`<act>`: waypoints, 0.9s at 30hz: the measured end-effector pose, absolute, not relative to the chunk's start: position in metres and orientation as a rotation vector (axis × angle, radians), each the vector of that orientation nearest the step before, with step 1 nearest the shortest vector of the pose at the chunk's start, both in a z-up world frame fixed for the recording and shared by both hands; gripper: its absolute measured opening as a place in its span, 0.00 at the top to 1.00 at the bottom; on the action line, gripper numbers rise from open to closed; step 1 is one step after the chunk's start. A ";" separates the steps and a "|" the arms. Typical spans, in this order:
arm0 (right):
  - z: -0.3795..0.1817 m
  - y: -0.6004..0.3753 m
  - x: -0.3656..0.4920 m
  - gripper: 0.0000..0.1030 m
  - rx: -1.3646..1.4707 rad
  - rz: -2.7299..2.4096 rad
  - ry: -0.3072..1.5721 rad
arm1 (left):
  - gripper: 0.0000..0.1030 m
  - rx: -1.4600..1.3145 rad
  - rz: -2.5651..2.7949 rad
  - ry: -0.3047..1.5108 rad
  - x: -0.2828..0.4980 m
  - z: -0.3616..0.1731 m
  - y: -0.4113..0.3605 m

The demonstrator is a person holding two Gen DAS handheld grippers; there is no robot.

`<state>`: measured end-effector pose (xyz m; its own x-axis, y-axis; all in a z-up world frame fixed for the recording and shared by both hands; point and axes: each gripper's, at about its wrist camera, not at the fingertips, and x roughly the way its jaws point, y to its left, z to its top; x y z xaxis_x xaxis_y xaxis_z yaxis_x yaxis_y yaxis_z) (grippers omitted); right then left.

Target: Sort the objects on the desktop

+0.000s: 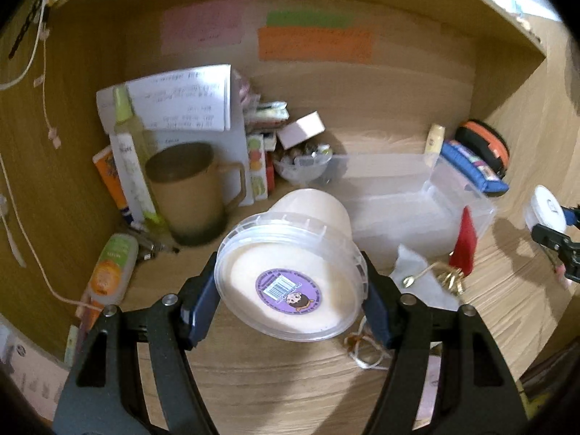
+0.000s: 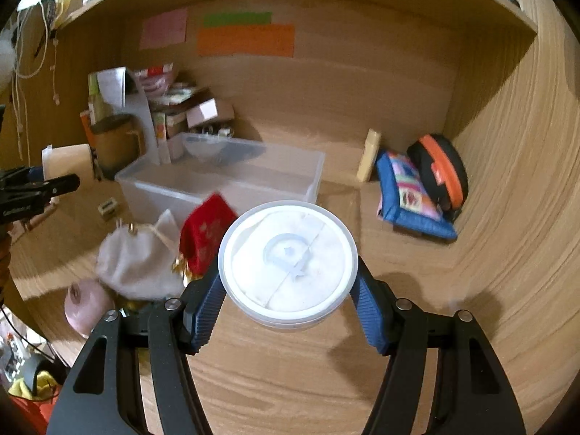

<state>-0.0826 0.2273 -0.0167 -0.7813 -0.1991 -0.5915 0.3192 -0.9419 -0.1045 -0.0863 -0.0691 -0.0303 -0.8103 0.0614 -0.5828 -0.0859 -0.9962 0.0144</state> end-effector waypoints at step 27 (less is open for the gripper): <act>-0.012 0.198 -0.175 0.40 0.902 -2.568 0.256 | 0.56 -0.959 2.783 0.021 -0.164 -0.037 -0.065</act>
